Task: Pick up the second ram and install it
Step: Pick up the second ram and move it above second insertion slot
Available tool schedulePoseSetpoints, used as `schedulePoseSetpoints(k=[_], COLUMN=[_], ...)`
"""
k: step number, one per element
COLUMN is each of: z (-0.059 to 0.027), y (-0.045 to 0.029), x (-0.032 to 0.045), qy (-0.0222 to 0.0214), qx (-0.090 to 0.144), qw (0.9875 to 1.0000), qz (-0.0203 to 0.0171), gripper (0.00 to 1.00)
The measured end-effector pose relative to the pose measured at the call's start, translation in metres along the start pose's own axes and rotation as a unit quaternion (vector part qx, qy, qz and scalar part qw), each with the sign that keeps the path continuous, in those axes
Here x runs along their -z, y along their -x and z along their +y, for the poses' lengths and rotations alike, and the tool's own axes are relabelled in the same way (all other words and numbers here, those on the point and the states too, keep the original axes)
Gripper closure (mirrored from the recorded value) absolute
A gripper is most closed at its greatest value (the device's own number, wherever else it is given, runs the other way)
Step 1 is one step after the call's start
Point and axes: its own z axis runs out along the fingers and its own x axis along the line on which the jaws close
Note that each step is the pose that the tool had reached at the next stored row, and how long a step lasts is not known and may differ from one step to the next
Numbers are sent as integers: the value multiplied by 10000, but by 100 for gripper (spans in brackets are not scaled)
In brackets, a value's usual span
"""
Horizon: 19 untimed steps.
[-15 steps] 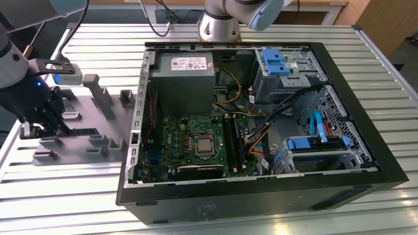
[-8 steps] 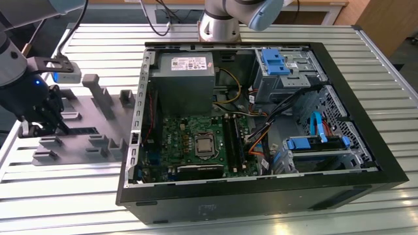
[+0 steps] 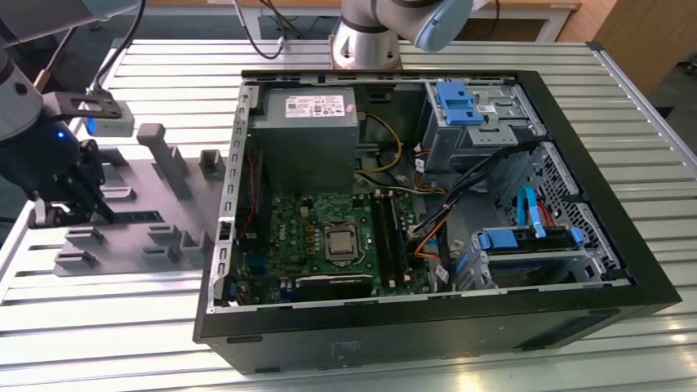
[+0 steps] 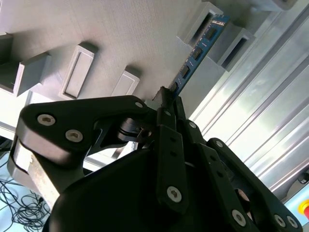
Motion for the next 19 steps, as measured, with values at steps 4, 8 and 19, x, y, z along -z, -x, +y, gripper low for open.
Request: schedulePoseSetpoints(k=[4, 8, 19], z=[0, -1, -1], y=[0, 0, 0], x=[15, 32, 70], qy=[1, 0, 0], qx=[0, 0, 0], qw=[10000, 10000, 10000], qz=[0, 0, 0], gripper=[86, 86, 86])
